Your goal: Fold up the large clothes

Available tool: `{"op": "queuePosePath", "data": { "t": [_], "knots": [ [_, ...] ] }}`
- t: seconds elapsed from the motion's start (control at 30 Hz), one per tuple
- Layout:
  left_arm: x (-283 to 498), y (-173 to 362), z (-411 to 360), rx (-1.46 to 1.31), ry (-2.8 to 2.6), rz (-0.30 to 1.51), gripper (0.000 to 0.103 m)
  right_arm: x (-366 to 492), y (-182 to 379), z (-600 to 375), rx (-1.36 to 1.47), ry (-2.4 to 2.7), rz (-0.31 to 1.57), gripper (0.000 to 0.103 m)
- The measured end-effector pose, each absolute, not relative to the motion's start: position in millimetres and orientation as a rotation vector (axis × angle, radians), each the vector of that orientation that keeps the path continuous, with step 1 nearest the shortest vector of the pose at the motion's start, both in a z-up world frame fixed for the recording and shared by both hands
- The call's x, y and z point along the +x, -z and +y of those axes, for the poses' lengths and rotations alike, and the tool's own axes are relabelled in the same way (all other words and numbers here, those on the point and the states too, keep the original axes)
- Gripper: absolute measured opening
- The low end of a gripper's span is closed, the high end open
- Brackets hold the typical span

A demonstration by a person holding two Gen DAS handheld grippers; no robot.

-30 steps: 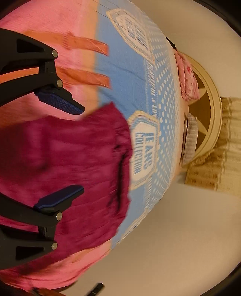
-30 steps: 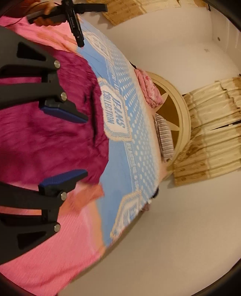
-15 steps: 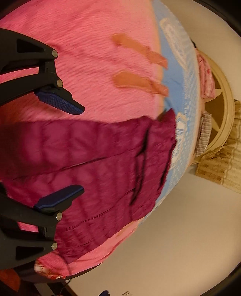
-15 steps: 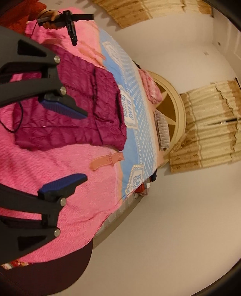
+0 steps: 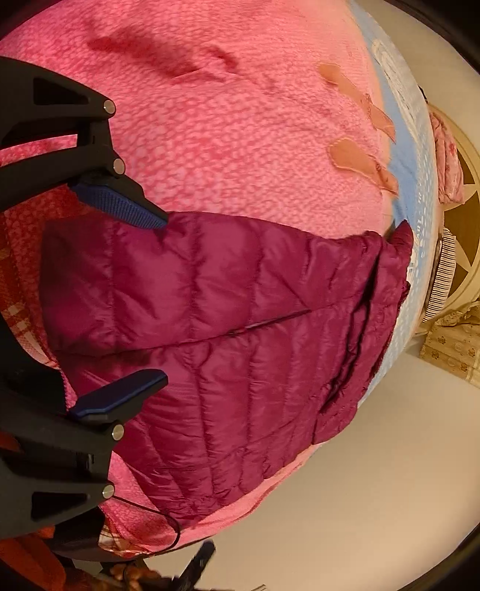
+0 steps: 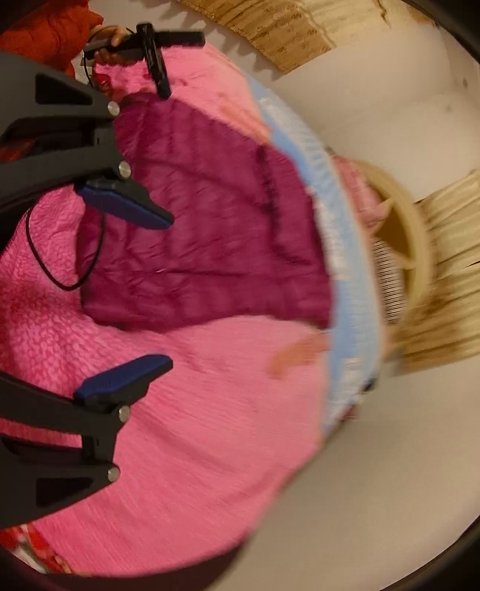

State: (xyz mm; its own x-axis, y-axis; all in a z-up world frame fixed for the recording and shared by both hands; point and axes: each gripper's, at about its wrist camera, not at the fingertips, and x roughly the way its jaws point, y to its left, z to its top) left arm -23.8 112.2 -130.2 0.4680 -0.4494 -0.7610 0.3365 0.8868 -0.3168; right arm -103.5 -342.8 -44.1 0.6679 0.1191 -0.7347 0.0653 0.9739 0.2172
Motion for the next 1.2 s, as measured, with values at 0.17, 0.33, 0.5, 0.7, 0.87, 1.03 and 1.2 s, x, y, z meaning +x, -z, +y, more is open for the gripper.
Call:
{"op": "queuePosePath", "data": {
  "t": [0.17,0.33,0.5,0.7,0.87,1.03,1.2],
  "knots": [
    [-32,136,106,-0.077,0.475,0.953,0.079,-77,93,-331,0.159,-0.01,0.952,0.059],
    [-37,142,107,-0.118,0.515,0.975,0.079,-76,117,-314,0.107,-0.026,1.012,0.055],
    [-42,157,118,-0.2,0.549,1.023,0.079,-97,122,-299,0.039,-0.083,1.079,0.029],
    [-47,148,135,-0.248,0.568,0.976,0.079,-107,126,-300,0.071,-0.086,1.063,0.023],
    [-46,149,143,-0.244,0.541,0.978,0.079,-108,126,-303,0.122,-0.097,1.032,0.026],
    [-38,174,154,-0.369,0.563,1.059,0.079,-104,124,-297,0.114,-0.097,1.037,0.031],
    [-29,195,155,-0.438,0.558,1.109,0.079,-104,124,-296,0.109,-0.091,1.035,0.018]
  ]
}}
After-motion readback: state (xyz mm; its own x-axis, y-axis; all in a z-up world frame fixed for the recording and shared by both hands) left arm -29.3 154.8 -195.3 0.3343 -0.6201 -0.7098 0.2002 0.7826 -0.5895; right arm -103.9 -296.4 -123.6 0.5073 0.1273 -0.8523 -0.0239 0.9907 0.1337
